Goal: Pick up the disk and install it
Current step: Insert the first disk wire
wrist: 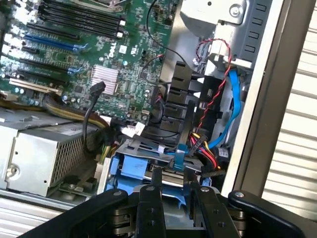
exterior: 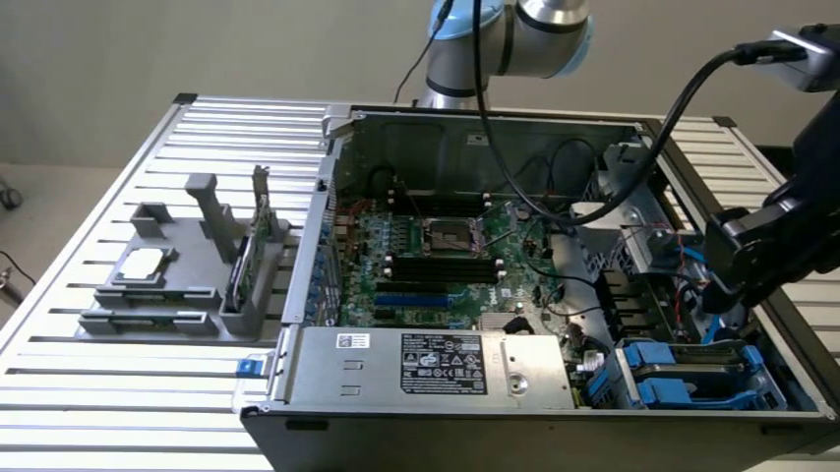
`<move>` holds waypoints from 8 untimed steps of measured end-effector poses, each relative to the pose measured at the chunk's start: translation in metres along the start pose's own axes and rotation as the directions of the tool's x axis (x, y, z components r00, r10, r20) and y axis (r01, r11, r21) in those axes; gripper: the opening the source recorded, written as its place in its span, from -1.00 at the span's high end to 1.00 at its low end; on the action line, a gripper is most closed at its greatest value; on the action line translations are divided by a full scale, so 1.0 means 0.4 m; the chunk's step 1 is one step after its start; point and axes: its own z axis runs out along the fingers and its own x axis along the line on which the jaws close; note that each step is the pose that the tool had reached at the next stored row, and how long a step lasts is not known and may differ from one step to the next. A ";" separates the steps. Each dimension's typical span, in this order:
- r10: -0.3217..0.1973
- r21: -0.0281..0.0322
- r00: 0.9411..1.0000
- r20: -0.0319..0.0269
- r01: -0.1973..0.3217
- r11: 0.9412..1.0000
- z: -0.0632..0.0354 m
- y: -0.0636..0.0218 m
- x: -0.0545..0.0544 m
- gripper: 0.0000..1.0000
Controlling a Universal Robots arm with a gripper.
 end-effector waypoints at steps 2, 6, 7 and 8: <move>0.036 0.000 0.999 0.001 -0.036 0.999 0.000 0.000 0.000 0.37; 0.099 0.001 0.995 0.004 -0.099 0.995 0.001 0.000 0.000 0.37; 0.113 0.001 0.994 0.004 -0.113 0.994 0.000 0.000 0.000 0.37; 0.127 0.001 0.992 0.005 -0.127 0.992 0.000 0.000 0.000 0.37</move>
